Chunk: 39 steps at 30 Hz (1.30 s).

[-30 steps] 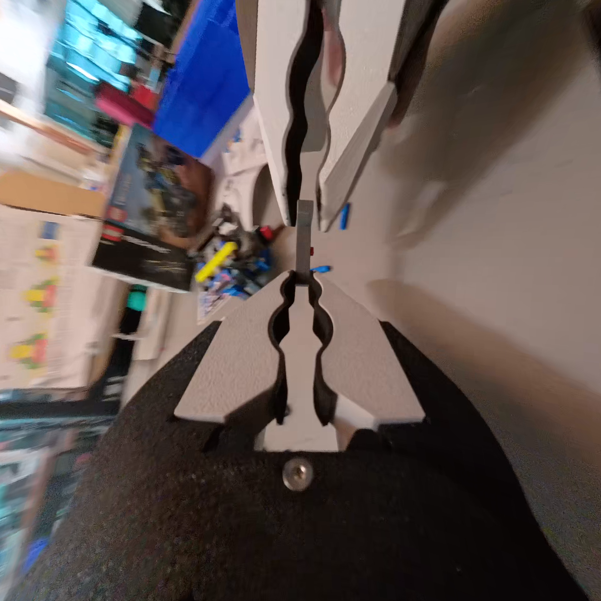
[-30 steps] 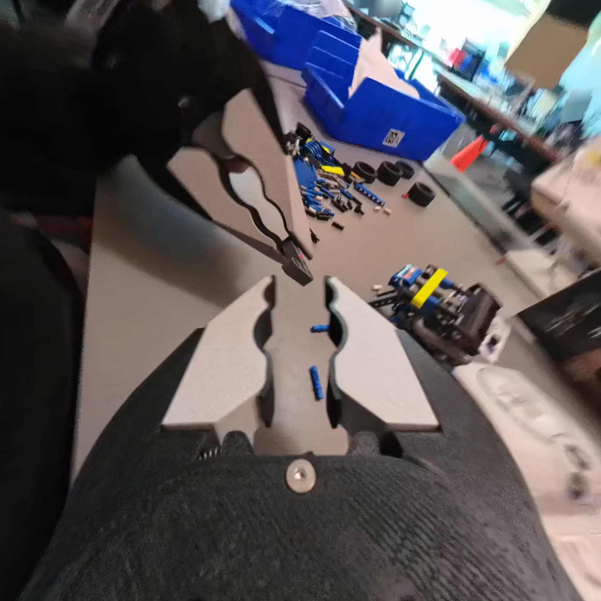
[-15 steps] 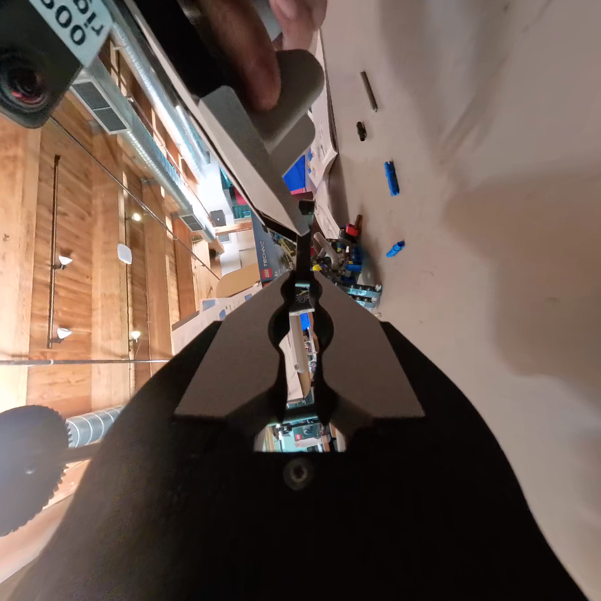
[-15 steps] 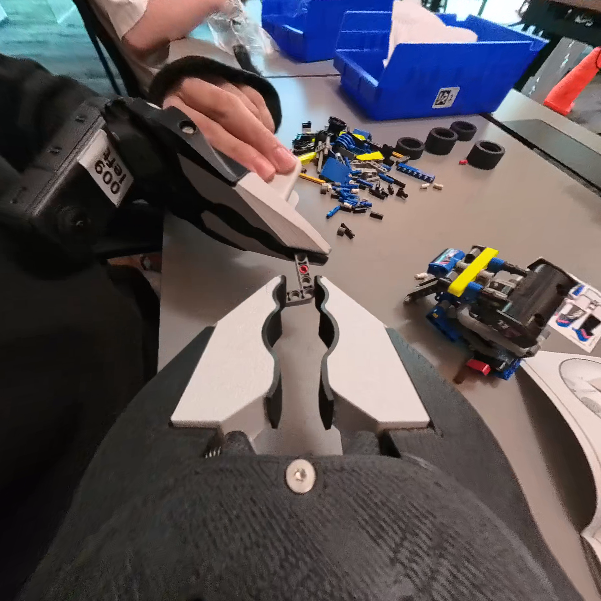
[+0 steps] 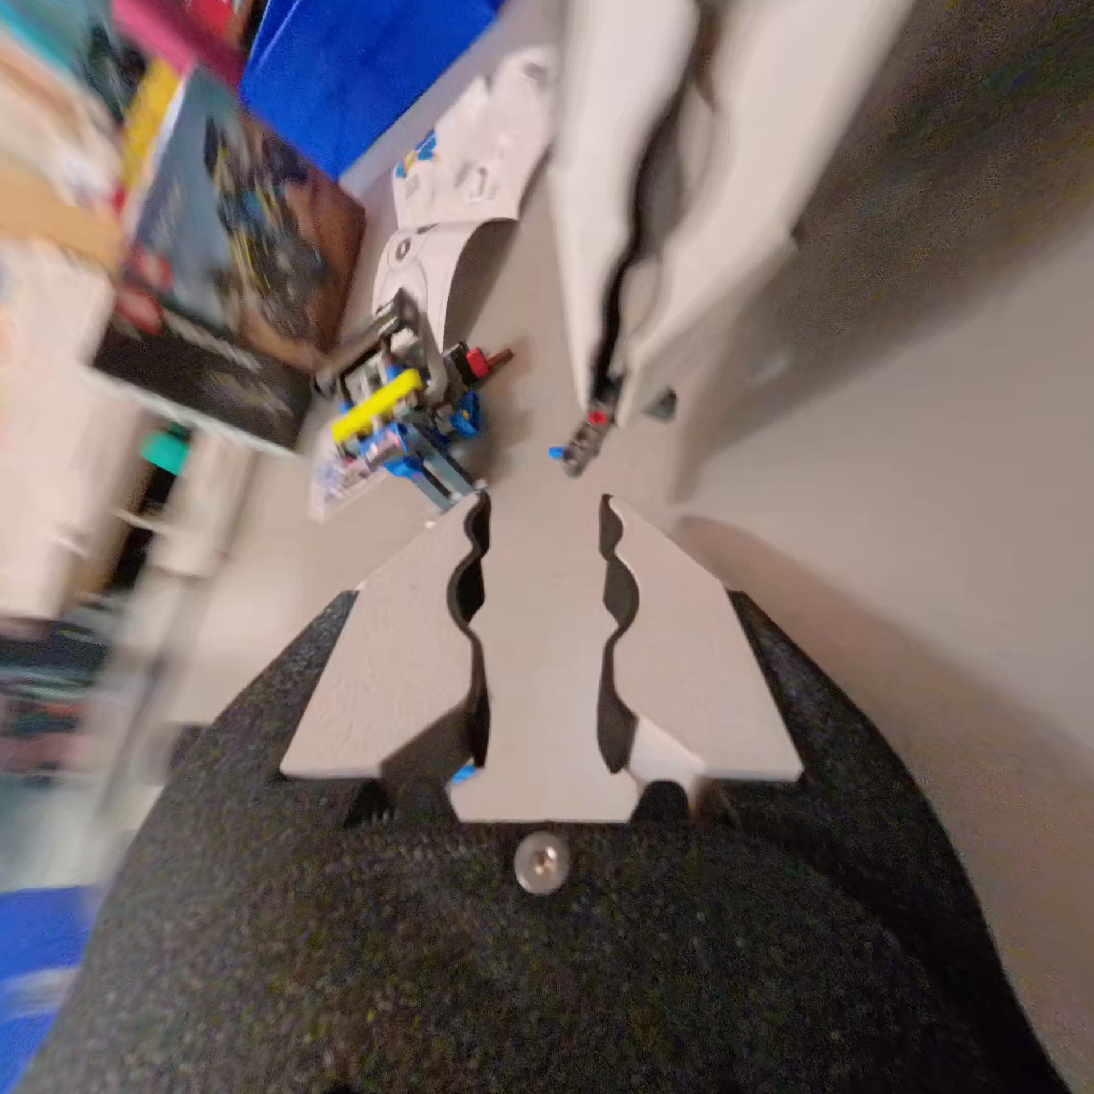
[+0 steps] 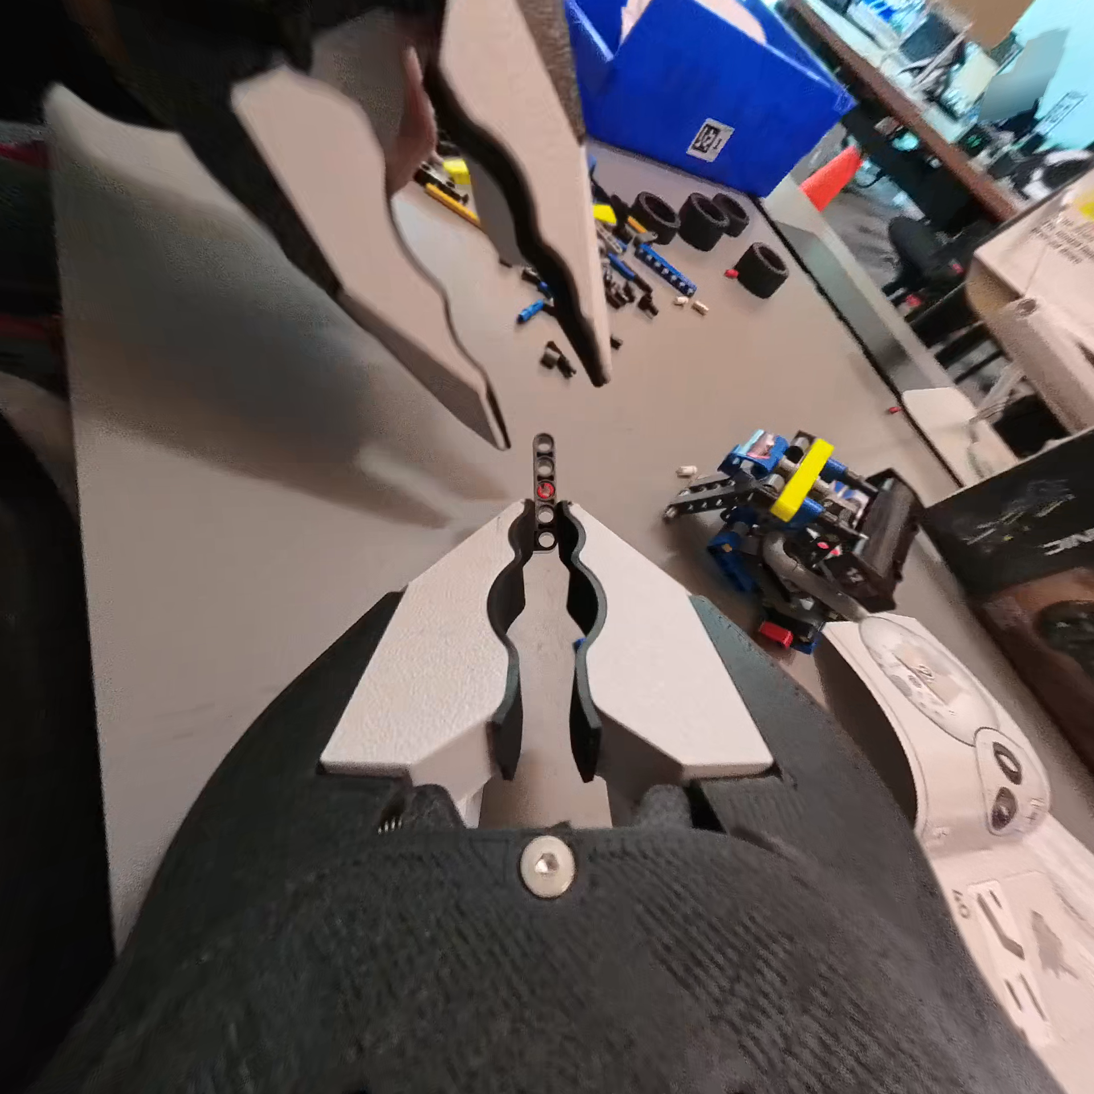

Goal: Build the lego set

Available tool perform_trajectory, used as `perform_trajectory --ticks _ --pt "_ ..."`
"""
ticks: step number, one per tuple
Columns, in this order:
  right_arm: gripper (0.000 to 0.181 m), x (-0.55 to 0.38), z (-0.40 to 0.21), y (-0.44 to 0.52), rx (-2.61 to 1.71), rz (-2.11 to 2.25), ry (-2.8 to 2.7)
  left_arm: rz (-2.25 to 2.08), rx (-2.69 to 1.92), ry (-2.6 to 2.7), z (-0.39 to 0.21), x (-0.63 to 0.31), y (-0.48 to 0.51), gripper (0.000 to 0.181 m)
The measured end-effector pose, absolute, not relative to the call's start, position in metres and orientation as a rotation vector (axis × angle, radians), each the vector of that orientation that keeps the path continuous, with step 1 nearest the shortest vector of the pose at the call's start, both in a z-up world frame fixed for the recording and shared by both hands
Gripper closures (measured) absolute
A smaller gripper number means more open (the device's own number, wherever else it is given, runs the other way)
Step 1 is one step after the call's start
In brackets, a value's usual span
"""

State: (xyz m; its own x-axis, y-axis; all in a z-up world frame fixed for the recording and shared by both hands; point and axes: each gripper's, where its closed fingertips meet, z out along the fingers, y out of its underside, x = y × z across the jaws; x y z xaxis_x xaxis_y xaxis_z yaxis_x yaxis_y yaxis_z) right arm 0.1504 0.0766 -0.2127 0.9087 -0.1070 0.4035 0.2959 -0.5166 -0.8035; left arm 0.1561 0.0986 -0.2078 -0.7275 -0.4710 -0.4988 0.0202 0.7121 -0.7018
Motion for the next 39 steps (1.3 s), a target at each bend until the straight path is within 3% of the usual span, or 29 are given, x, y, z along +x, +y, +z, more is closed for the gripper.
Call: perform_trajectory --ticks 4,8,14,39 --pt "0.175 0.151 -0.215 0.084 -2.029 -0.65 -0.199 -1.367 -0.868 2.209 -0.2 0.156 0.103 0.143" --pt "0.175 0.147 -0.229 0.09 -2.062 -0.749 -0.298 -1.424 -1.034 2.244 -0.218 0.152 0.102 0.14" --pt "0.175 0.143 -0.239 0.092 -2.117 -0.712 -0.33 -1.284 -0.989 2.334 -0.232 0.152 0.097 0.148" --pt "0.174 0.144 -0.24 0.094 -2.123 -0.709 -0.331 -1.298 -1.109 2.416 -0.242 0.157 0.102 0.138"
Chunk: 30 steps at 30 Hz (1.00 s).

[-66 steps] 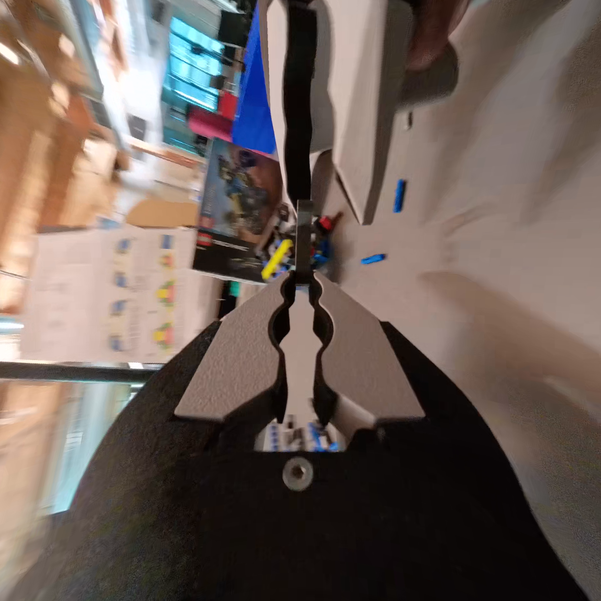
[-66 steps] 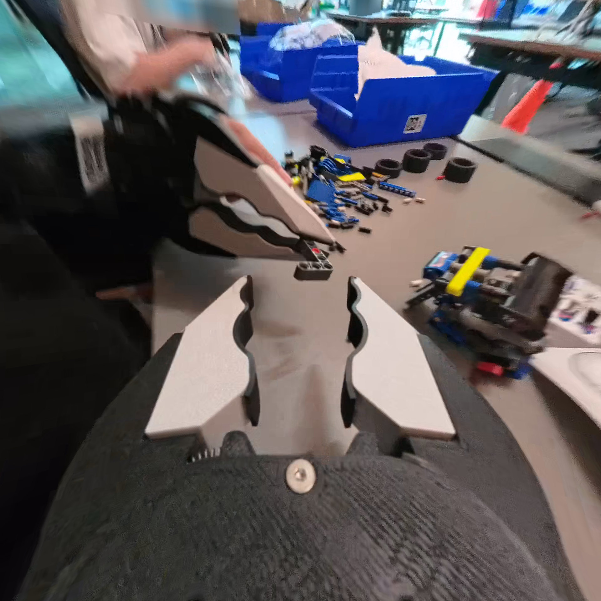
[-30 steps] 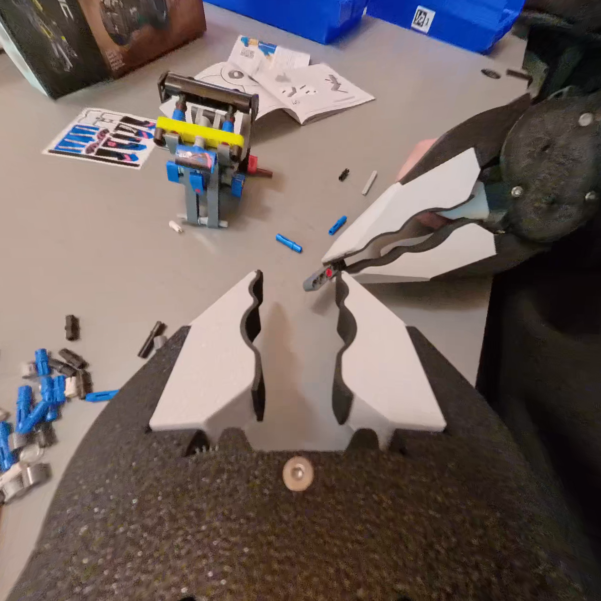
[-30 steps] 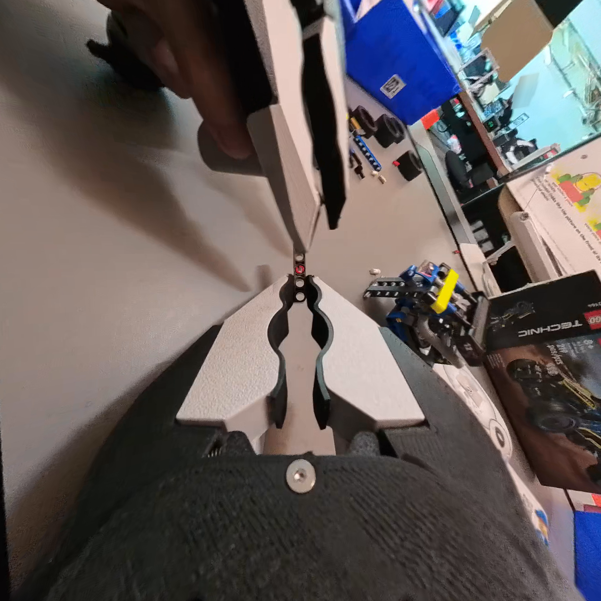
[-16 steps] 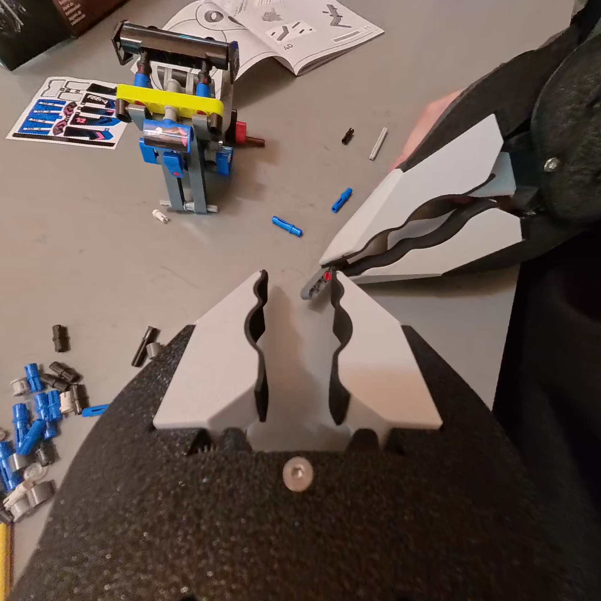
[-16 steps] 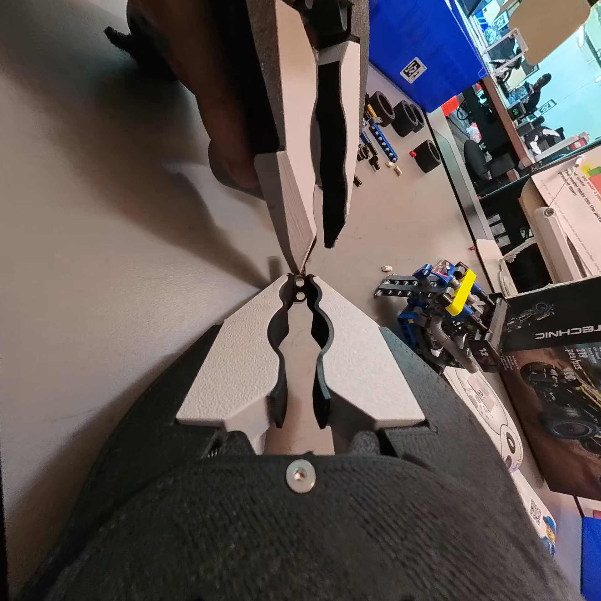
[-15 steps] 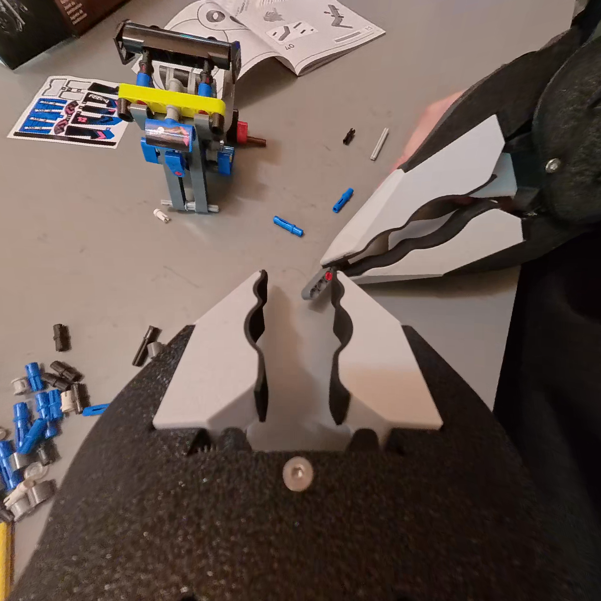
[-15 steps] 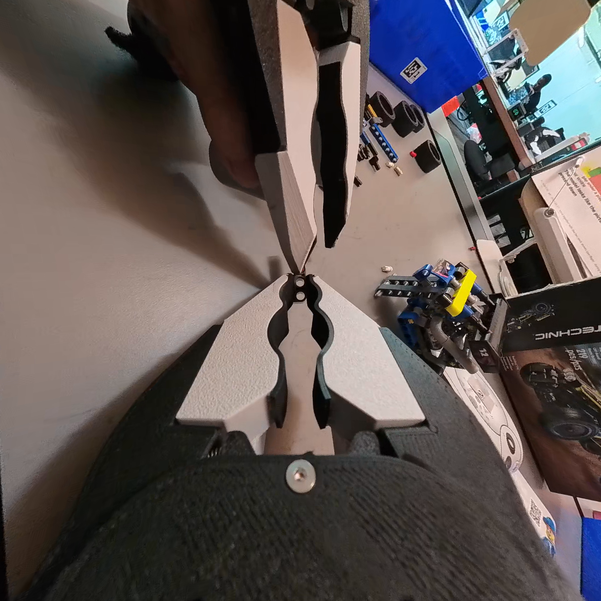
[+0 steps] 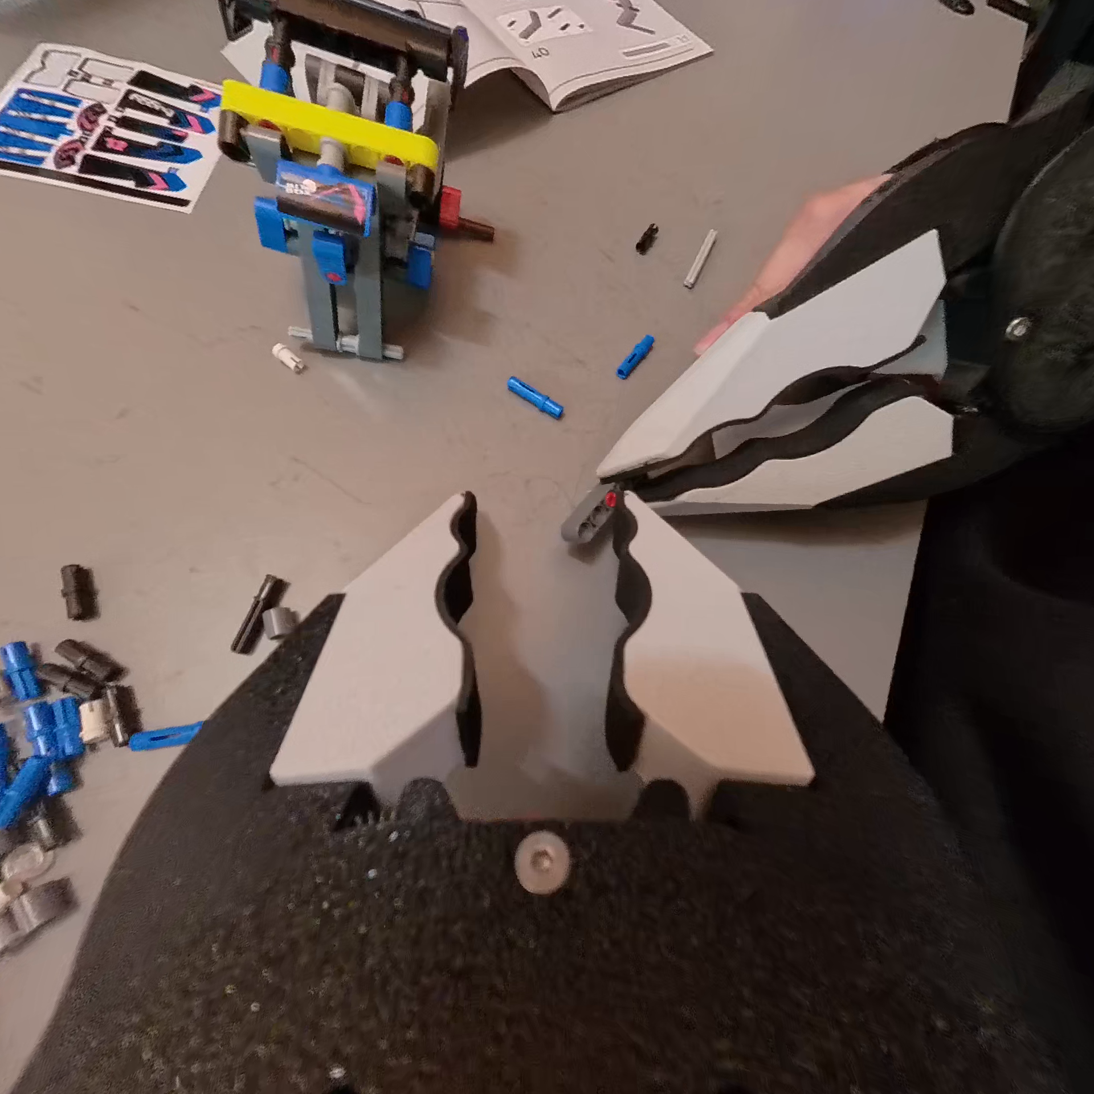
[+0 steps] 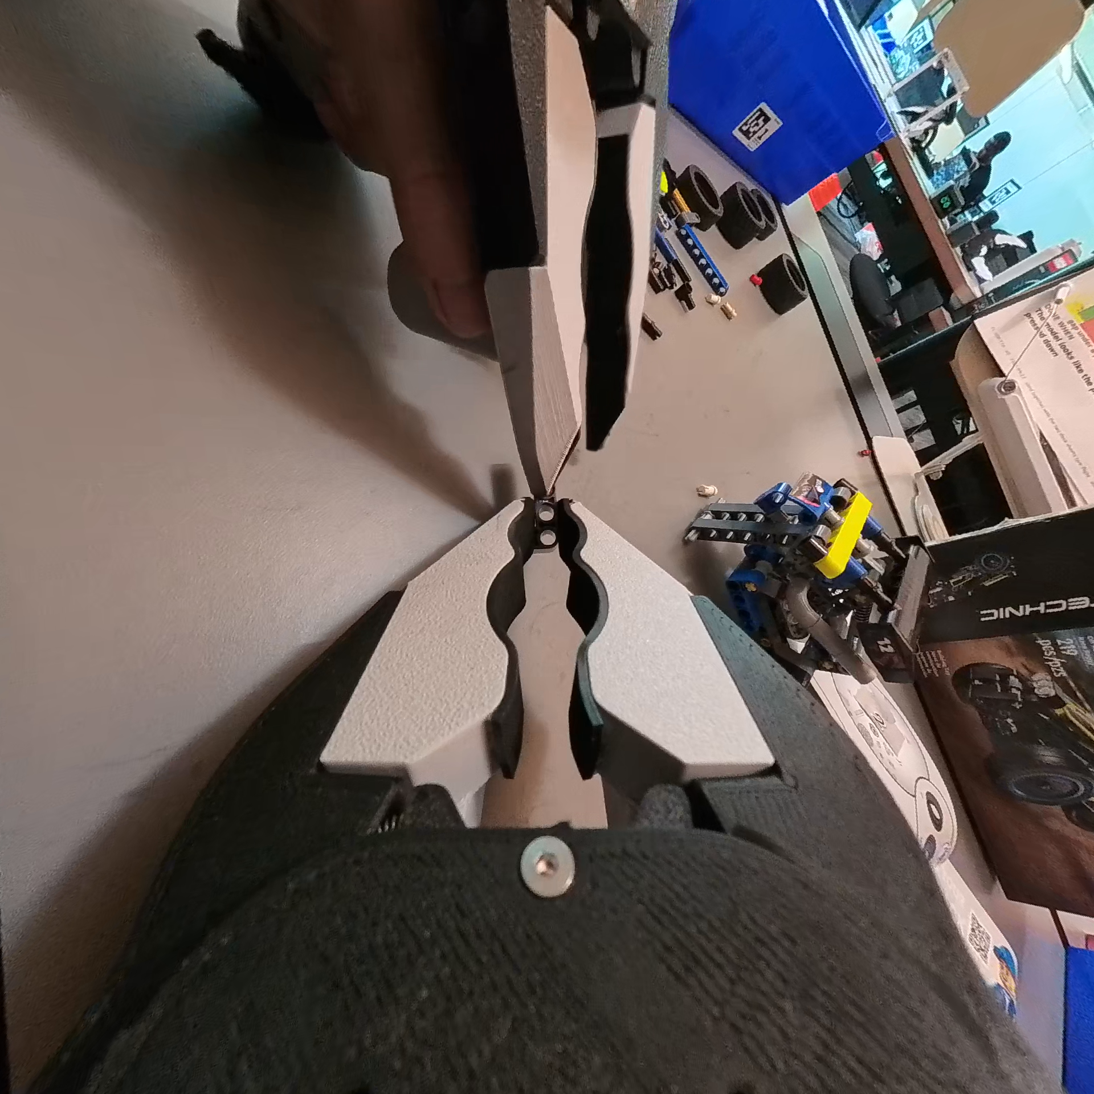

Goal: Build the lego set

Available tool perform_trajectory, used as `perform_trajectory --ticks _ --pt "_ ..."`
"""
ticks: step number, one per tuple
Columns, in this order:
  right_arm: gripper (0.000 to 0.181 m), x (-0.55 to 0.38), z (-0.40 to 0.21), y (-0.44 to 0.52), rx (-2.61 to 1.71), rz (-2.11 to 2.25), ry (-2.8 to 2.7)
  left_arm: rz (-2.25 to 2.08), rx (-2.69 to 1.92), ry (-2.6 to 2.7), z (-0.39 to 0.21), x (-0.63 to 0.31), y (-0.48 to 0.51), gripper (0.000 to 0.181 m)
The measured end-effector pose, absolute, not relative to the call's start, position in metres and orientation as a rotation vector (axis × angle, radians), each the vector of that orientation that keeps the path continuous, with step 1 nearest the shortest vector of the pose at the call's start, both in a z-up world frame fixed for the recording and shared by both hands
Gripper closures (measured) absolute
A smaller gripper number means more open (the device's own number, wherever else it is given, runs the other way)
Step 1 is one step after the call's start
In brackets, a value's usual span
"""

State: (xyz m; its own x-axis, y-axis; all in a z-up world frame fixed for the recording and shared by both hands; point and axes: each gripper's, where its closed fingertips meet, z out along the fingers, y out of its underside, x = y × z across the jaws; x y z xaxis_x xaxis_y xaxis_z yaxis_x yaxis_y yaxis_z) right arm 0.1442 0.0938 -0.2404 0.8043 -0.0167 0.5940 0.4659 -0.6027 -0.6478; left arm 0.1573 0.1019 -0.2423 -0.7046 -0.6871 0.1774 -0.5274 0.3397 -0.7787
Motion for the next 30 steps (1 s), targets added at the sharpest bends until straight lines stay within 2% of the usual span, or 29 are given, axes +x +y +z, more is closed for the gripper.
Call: perform_trajectory --ticks 3,30 --pt "0.174 0.1442 -0.2405 0.0939 -2.125 -0.703 -0.328 -1.325 -1.132 2.434 -0.2427 0.1558 0.1006 0.143" --pt "0.174 0.145 -0.2412 0.0949 -2.133 -0.688 -0.323 -1.305 -1.166 2.435 -0.2439 0.1573 0.103 0.144"
